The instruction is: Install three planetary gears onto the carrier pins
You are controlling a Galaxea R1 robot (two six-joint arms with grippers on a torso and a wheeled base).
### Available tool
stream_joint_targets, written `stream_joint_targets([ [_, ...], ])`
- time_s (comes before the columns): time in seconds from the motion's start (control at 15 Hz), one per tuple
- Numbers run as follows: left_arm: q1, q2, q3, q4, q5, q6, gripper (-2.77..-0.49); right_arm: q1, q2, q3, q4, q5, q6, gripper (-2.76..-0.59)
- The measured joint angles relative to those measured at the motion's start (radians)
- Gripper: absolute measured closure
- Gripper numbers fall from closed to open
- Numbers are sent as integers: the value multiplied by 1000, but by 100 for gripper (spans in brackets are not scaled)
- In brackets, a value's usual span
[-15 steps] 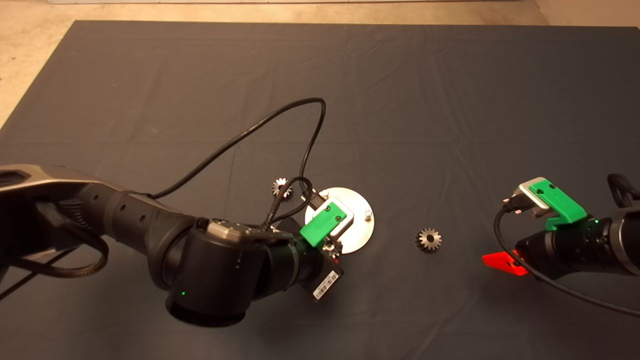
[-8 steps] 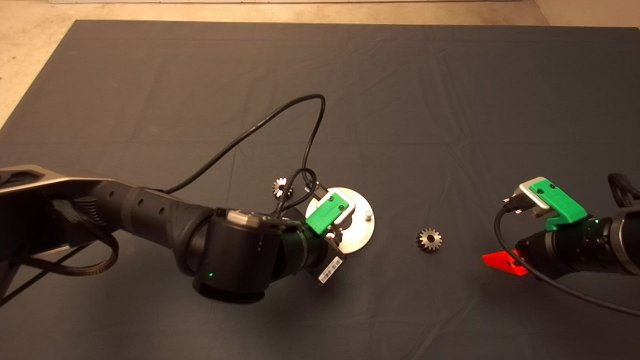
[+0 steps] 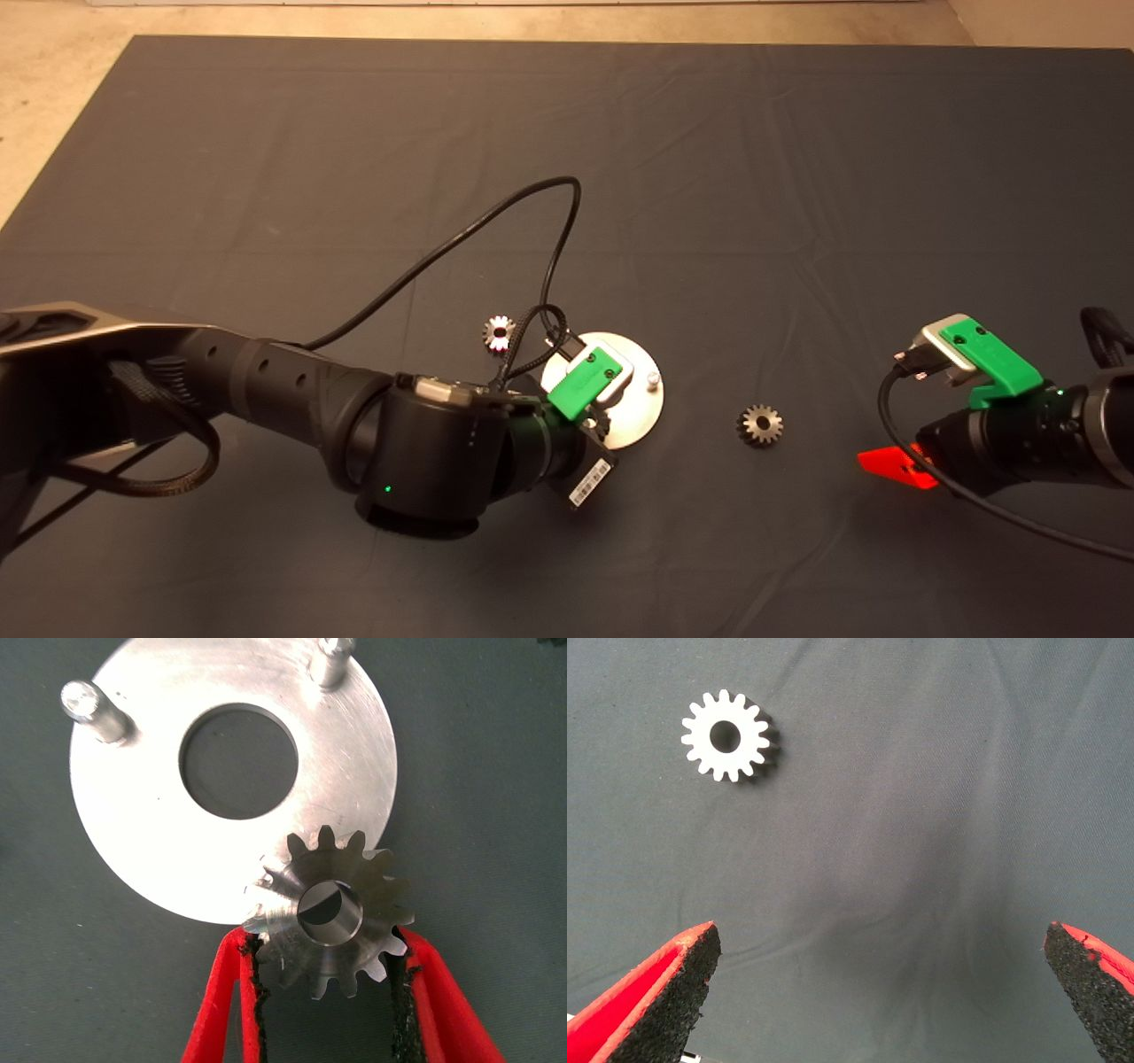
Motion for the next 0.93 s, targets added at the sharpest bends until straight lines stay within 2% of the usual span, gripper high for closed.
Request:
stream_joint_targets([
  [0.13,14,0,0,15,0,0,-61,0,-2,0,0,1,-7,-273],
  [0.27,14,0,-3,23,1,0,-61,0,-6,0,0,1,-10,-273],
  [0.67,14,0,-34,24,-1,8,-61,0,-17,0,0,1,-14,-273],
  [0.93,14,0,-34,26,-6,9,-61,0,-44,0,0,0,-34,-273],
])
